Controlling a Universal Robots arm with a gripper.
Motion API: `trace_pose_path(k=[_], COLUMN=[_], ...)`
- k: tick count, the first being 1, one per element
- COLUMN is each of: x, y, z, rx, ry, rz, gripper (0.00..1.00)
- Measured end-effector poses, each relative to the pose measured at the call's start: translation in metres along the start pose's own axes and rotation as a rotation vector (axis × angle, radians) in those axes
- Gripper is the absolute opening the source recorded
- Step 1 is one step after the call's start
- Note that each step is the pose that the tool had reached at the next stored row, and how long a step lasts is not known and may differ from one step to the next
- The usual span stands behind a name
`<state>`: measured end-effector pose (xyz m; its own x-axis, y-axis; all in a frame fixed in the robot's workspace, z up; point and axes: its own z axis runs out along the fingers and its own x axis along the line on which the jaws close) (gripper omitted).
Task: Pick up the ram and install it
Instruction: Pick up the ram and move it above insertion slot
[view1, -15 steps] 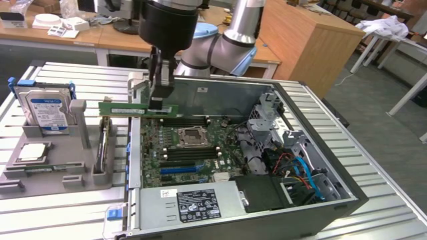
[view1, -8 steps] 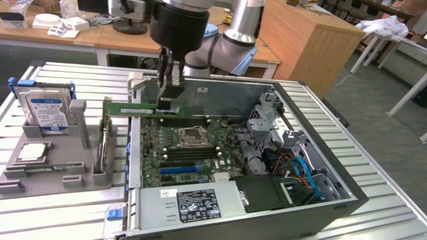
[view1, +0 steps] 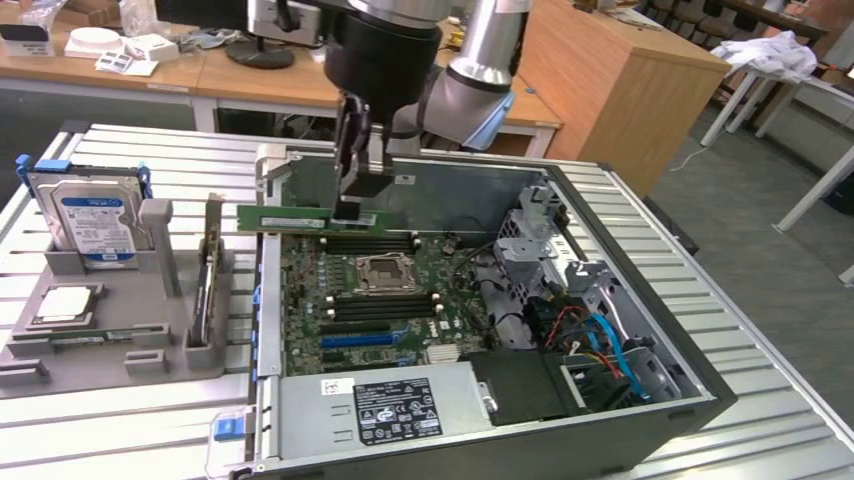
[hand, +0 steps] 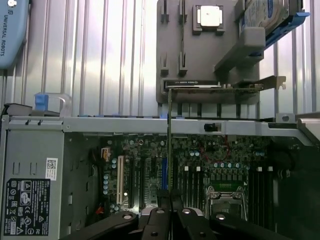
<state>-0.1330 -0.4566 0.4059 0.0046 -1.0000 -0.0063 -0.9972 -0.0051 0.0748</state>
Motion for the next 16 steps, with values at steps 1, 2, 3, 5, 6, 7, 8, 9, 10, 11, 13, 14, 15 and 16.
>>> trace_pose_path(k=[1, 2, 3, 5, 6, 7, 8, 9, 10, 11, 13, 14, 15, 16], x=[0.0, 0.0, 0.0, 0.0, 0.0, 0.0, 0.0, 0.0, 0.0, 0.0, 0.0, 0.0, 0.0, 0.0], y=[-0.0021, -0.0041, -0.006, -0.0099, -0.0117, -0.0136, -0.0154, -0.017, -0.0176, -0.0176, -0.0177, -0.0177, -0.0177, -0.0177], z=[-0.0002, -0.0003, -0.0005, -0.0008, -0.0009, -0.001, -0.0012, -0.0013, -0.0014, -0.0014, -0.0014, -0.0013, -0.0013, -0.0014], rx=[-0.0004, -0.0007, -0.001, -0.0016, -0.0018, -0.002, -0.0022, -0.0024, -0.0024, -0.0024, -0.0024, -0.0024, -0.0024, -0.0024], ry=[0.0, 0.0, 0.0, 0.0001, 0.0, 0.0, 0.0001, 0.0001, 0.0001, 0.0001, 0.0001, 0.0, 0.0, 0.0], rz=[0.0, 0.0, 0.0, 0.0, 0.0, 0.0, 0.0, 0.0, 0.0, 0.0, 0.0, 0.0, 0.0, 0.0], gripper=[0.12, 0.12, 0.12, 0.12, 0.12, 0.12, 0.12, 0.12, 0.12, 0.12, 0.12, 0.12, 0.12, 0.12])
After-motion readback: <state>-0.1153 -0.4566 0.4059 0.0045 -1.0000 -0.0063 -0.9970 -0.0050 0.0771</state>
